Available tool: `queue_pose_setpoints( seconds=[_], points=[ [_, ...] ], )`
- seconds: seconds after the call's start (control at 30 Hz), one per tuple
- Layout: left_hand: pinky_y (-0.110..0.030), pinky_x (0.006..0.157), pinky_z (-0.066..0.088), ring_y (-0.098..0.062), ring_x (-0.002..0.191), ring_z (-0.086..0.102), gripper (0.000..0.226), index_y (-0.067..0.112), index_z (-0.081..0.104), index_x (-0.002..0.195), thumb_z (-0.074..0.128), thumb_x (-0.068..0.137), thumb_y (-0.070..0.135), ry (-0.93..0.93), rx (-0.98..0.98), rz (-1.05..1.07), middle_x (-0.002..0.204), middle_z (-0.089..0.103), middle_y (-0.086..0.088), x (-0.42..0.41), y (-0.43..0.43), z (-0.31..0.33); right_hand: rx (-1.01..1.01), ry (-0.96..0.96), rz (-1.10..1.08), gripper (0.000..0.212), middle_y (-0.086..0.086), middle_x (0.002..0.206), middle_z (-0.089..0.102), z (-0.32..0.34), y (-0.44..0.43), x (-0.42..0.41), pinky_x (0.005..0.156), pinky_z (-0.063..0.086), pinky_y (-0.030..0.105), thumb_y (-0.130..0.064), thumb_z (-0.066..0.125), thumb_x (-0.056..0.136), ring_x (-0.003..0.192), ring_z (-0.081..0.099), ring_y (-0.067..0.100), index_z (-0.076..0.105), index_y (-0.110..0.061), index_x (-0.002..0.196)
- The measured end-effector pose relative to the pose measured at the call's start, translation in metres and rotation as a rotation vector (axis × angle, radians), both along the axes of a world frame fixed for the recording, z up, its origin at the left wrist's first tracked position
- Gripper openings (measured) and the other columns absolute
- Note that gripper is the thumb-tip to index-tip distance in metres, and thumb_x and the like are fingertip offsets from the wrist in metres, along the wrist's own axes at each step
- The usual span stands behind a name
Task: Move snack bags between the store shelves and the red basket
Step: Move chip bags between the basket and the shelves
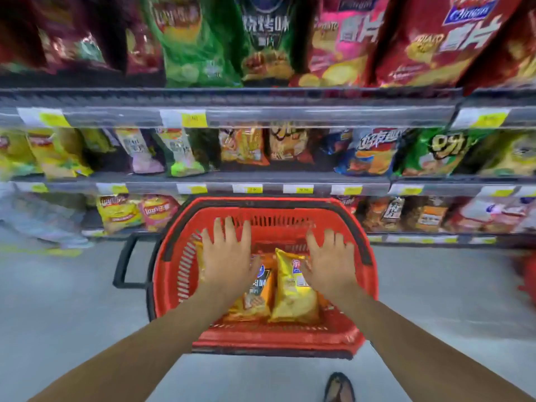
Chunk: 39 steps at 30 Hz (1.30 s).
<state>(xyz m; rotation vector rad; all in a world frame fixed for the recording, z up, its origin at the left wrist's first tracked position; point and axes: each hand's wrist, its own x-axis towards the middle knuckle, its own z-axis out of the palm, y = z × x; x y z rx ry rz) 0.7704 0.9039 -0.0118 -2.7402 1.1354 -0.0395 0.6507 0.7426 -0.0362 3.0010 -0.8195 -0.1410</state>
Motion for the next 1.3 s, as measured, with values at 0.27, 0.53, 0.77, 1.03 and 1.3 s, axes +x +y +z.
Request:
queue_pose_setpoints(
  seconds=[0.27,0.53,0.77,1.03,1.3],
  points=[
    [-0.064,0.109,0.014,-0.044,0.143,0.015,0.084,0.035,0.017,0.152,0.044,0.082,0.074,0.048,0.103,-0.233,0.158,0.016,-0.02,0.043,0.05,-0.167,0.106,0.157,-0.158,0.087,0.02,0.146,0.025,-0.153,0.035,0.014,0.099,0.034,0.05,-0.072,0.053,0.075,0.133,0.029,0.038,0.013,-0.045,0.147],
    [-0.066,0.107,0.02,-0.053,0.141,-0.001,0.129,0.046,-0.024,0.143,0.062,0.055,0.085,0.433,0.022,0.192,0.152,-0.032,-0.02,0.068,0.09,-0.251,0.468,0.192,-0.534,0.12,0.022,0.156,-0.012,-0.232,0.049,0.012,0.109,0.03,0.055,-0.074,0.072,0.057,0.141,0.017,0.045,-0.012,-0.059,0.141],
    [-0.037,0.088,0.048,-0.046,0.116,0.05,0.118,0.045,-0.009,0.149,0.077,0.068,0.055,0.545,-0.082,0.202,0.152,-0.025,-0.027,0.069,0.078,-0.23,0.454,0.048,-0.534,0.105,0.018,0.148,0.013,-0.222,0.058,0.02,0.102,0.039,0.051,-0.03,0.078,0.073,0.129,0.03,0.041,0.006,-0.058,0.144],
    [-0.042,0.079,0.054,-0.044,0.123,0.043,0.109,0.051,-0.013,0.145,0.07,0.074,0.054,0.391,-0.163,0.046,0.152,-0.03,-0.019,0.061,0.044,-0.09,0.277,-0.129,-0.346,0.098,0.015,0.146,0.01,-0.078,0.036,0.039,0.091,0.043,0.051,-0.03,0.074,0.075,0.125,0.031,0.036,0.009,-0.057,0.143],
    [-0.041,0.081,0.052,-0.04,0.129,0.041,0.112,0.055,-0.018,0.142,0.069,0.072,0.062,0.239,-0.265,0.033,0.154,-0.028,-0.016,0.035,-0.027,0.139,0.089,-0.341,-0.178,0.091,0.021,0.148,0.014,0.154,-0.035,0.03,0.086,0.043,0.049,-0.039,0.069,0.076,0.118,0.036,0.038,0.01,-0.056,0.144]
  ],
)
